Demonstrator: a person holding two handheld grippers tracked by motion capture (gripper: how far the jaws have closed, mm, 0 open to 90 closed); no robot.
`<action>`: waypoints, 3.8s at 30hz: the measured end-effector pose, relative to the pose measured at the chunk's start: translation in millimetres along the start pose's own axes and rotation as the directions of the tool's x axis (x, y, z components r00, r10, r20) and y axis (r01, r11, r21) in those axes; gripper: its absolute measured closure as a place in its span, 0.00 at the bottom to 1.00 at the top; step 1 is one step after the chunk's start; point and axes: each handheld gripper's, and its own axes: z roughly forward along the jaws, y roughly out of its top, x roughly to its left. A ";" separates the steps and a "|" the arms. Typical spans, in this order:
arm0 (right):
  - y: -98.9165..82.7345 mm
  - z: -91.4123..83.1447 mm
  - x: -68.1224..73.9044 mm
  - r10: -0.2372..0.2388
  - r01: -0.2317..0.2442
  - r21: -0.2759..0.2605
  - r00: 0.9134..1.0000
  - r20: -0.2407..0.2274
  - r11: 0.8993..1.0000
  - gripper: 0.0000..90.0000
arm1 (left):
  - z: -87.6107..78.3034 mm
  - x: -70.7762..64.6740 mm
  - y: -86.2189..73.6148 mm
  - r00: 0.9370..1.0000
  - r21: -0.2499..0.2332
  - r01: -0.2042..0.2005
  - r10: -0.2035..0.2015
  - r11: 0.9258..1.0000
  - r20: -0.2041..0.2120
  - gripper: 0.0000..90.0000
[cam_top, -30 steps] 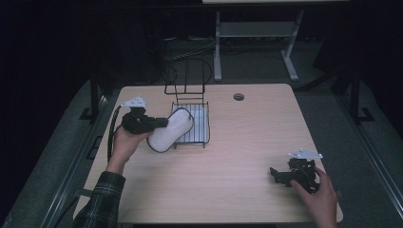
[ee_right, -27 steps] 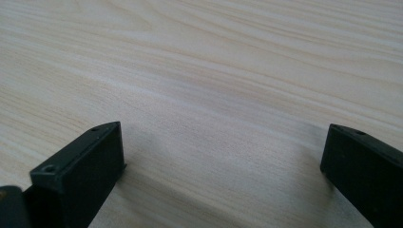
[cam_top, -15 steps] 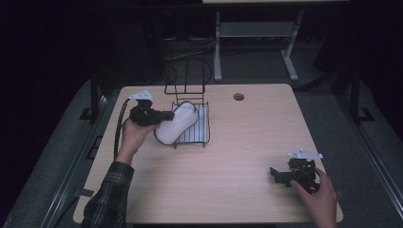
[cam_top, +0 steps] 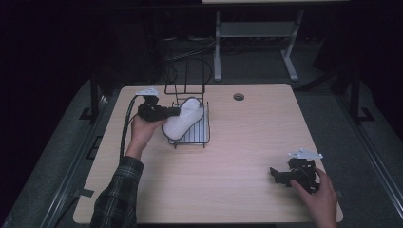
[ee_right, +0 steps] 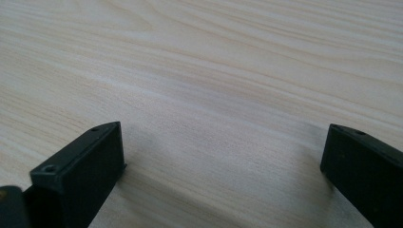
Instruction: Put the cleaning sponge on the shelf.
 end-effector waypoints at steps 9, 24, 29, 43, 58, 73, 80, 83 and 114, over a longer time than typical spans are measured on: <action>0.0 0.0 0.1 0.001 -0.001 -0.001 1.000 0.000 1.000 0.00 | 8.5 12.3 -5.3 0.998 -0.002 0.058 -0.058 0.998 -0.011 0.92; 0.0 0.0 0.1 0.001 -0.001 -0.001 1.000 0.000 1.000 0.00 | 24.5 28.1 -10.2 0.993 0.018 0.085 -0.083 0.996 -0.080 0.88; 0.0 0.0 0.1 0.001 -0.001 -0.001 1.000 0.000 1.000 0.00 | 26.7 30.4 -12.3 0.988 0.055 0.067 -0.059 0.996 -0.142 0.82; 0.0 0.0 0.1 0.001 -0.001 -0.001 1.000 0.000 1.000 0.00 | 6.3 20.8 -28.3 0.986 0.074 0.037 -0.024 0.997 -0.164 0.92; 0.0 0.0 0.1 0.001 -0.001 -0.001 1.000 0.000 1.000 0.00 | 21.2 -10.5 -48.6 0.997 0.141 -0.031 0.040 0.990 -0.067 1.00; 0.0 0.0 0.3 0.003 -0.003 0.000 1.000 0.000 1.000 0.00 | 22.5 -15.4 -44.2 0.999 0.114 -0.028 0.033 0.993 -0.043 0.94; -0.1 0.0 0.3 0.002 -0.002 -0.001 1.000 0.001 1.000 0.00 | 11.1 -19.5 -40.7 0.998 0.126 -0.026 0.034 0.992 -0.062 0.67; -0.1 0.0 0.4 0.002 -0.002 -0.002 1.000 0.001 1.000 0.00 | 6.1 -24.2 -38.0 0.996 0.144 -0.055 0.065 0.988 -0.068 0.57; -0.1 -0.1 0.5 0.001 -0.001 -0.001 1.000 0.001 1.000 0.00 | -58.3 -58.0 -68.9 0.969 0.198 -0.069 0.113 0.978 -0.219 0.14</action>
